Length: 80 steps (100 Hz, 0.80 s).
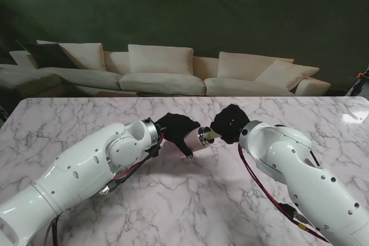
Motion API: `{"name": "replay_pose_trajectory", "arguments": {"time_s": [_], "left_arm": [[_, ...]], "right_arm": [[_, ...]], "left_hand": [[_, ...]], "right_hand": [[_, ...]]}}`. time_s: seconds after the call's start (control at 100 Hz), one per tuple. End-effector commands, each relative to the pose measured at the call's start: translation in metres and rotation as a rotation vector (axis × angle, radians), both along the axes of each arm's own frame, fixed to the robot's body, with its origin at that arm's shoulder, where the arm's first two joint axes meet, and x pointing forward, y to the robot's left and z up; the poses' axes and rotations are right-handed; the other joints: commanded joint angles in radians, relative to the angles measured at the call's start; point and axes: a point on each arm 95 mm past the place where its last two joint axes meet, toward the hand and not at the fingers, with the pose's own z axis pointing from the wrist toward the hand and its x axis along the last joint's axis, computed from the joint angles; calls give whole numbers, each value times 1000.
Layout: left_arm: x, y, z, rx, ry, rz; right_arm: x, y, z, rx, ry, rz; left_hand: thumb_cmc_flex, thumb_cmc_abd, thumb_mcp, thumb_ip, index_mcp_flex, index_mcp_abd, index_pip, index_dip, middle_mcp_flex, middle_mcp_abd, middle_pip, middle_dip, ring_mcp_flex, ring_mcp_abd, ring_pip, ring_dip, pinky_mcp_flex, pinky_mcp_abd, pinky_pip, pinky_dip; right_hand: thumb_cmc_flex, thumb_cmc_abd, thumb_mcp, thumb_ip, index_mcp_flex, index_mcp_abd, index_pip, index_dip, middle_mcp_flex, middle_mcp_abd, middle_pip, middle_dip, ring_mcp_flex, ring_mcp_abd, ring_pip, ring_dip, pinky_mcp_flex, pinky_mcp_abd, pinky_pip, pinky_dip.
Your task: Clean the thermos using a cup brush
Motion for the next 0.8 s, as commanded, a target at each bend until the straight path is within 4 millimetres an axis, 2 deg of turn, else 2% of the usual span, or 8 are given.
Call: {"name": "replay_pose_trajectory", "arguments": {"time_s": [0.0,0.18,0.55,0.79], "left_arm": [[-1,-2,0,9,4,-4],[-1,-3,0,6,6,-4],[-2,-8,0,-4,10,-15],[0,-3,-2,7,9,-5]], "right_arm": [[-1,-5,6,-4,-25,-11],[-1,-8,5,6,-29,-26],[3,9,-12,-12,32,-6],[-1,-1,2,24,-8,-23]], "left_hand": [[338,383,401,71,99,-213,131,53,41,-62,64,37,107,-71,191,58,29,-111,50,-2],[338,383,401,72,98,-213,130,53,41,-61,64,37,107,-73,191,58,29,-111,50,-2],[339,383,401,71,97,-212,131,53,40,-61,64,37,106,-73,191,58,26,-111,49,-1],[339,384,400,71,97,-213,131,53,40,-62,64,37,106,-71,191,58,26,-111,49,-1]], "right_hand": [[55,80,31,9,31,9,-8,-4,45,26,11,0,26,10,117,29,94,-131,274,40],[58,81,28,9,28,8,-10,-3,43,26,12,0,26,12,116,28,94,-129,275,40],[73,91,17,12,23,15,-12,1,42,25,15,-1,26,14,116,26,94,-124,273,39],[97,88,-6,17,20,19,-3,4,41,23,24,0,26,12,123,28,94,-114,275,40]]}}
